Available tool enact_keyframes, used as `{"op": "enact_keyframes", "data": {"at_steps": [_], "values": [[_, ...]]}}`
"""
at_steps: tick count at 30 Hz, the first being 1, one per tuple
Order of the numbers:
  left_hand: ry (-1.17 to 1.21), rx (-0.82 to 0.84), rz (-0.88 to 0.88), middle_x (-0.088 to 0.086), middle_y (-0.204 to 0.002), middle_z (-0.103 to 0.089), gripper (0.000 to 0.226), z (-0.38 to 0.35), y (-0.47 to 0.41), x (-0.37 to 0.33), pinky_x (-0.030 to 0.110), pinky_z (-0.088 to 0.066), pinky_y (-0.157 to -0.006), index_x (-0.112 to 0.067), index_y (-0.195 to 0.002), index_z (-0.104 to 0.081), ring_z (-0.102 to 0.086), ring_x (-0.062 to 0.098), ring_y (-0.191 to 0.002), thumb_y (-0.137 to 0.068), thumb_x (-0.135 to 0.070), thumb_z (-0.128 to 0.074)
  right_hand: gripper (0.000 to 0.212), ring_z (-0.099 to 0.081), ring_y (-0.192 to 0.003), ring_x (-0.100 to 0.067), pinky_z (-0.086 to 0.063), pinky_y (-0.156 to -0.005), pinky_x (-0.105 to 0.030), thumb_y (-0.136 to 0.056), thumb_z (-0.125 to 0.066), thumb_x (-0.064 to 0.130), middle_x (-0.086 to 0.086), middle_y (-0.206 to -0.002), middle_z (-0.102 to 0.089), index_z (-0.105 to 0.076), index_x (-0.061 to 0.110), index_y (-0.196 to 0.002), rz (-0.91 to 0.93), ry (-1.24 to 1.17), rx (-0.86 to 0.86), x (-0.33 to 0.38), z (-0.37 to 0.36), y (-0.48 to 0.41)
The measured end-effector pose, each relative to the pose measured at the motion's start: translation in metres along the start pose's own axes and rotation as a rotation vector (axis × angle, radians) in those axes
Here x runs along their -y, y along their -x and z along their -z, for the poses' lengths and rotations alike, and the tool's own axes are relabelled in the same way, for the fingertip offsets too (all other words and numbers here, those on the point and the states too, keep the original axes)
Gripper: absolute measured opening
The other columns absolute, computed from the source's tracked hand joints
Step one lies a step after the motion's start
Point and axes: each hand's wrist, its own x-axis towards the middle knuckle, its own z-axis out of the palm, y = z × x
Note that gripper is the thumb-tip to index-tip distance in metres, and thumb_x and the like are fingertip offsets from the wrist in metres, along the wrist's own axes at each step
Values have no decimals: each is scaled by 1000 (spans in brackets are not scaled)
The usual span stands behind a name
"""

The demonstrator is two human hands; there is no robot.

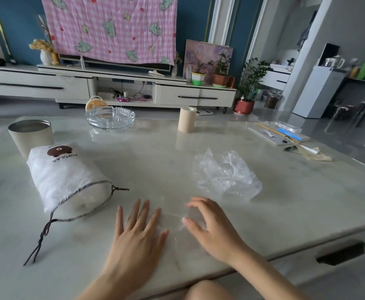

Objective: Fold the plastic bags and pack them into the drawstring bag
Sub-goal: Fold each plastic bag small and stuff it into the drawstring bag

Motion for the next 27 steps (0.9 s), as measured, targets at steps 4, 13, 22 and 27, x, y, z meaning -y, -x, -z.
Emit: {"op": "enact_keyframes", "data": {"at_steps": [4, 13, 22, 27], "values": [[128, -142, -274, 3, -134, -55, 52, 3, -4, 0, 37, -15, -112, -17, -118, -64, -34, 17, -133, -99, -40, -21, 36, -35, -122, 7, -21, -96, -2, -78, -69, 41, 16, -132, -40, -46, 30, -103, 4, -110, 289, 5, 17, 24], [494, -27, -149, -23, -131, -40, 90, 18, 0, 8, 0, -18, -100, -27, -132, -49, -38, -8, -122, -72, -88, -21, 24, -52, -102, 5, -34, -88, -6, -91, -59, 17, 14, -109, -61, -48, 30, -74, -3, -182, 12, -9, 3, 24], [205, -173, -268, -5, -95, -70, 37, 14, -7, 14, 21, -44, -74, -23, -86, -67, -67, 17, -81, -89, -48, -40, 44, -43, -116, 3, -29, -99, -10, -72, -78, 39, 16, -121, -49, -50, 36, -105, -50, -213, 280, -5, 15, 21], [206, -296, -73, -6, -62, -61, 47, 22, -18, 2, 27, -39, -47, -18, -71, -57, -58, 22, -60, -88, -53, -31, 34, -49, -104, -3, -35, -89, -10, -82, -70, 17, 15, -106, -53, -59, 19, -115, -29, -116, 65, -7, 2, 16]]}}
